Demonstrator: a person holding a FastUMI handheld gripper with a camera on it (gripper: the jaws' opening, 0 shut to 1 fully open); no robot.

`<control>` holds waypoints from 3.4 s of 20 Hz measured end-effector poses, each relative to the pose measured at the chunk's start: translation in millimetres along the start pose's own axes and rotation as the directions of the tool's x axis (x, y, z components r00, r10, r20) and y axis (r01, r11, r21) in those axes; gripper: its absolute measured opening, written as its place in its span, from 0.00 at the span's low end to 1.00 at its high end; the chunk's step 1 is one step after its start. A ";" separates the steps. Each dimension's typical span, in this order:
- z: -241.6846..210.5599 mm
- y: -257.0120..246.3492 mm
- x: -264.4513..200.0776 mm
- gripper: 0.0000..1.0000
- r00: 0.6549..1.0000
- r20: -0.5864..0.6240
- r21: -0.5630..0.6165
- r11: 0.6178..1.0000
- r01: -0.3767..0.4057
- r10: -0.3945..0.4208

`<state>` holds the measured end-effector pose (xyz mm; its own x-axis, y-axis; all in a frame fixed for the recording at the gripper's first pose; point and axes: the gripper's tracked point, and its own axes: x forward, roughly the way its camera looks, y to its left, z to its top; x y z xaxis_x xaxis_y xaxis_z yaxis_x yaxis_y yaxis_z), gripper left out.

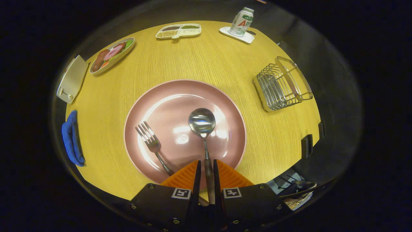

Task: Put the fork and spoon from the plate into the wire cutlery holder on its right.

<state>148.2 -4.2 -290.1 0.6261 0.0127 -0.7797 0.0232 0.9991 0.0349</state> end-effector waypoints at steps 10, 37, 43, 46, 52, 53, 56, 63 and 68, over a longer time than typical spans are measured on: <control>-2.6 -4.5 20.3 0.19 0.999 -0.014 0.009 0.999 -0.037 0.037; 84.9 -53.0 -99.4 0.06 0.957 0.231 -0.007 0.983 0.181 -0.174; 91.6 -95.2 -108.5 0.06 0.951 0.204 0.041 0.972 0.230 -0.233; 94.0 -120.4 -105.0 0.06 0.952 0.176 0.055 0.968 0.246 -0.252; 99.5 -152.0 -80.6 0.06 0.968 0.101 0.066 0.972 0.226 -0.232; 99.6 -155.6 -76.2 0.06 0.970 0.084 0.069 0.973 0.222 -0.227; 99.4 -157.9 -64.0 0.06 0.982 0.035 0.079 0.980 0.183 -0.186; 98.0 -154.4 -45.6 0.06 0.994 -0.064 0.097 0.991 0.096 -0.091; 100.3 -153.9 -45.7 0.09 0.988 -0.139 0.110 0.990 0.085 -0.069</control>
<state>194.2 -162.5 -197.1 0.5089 -0.0513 -0.8593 0.1622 0.9861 0.0372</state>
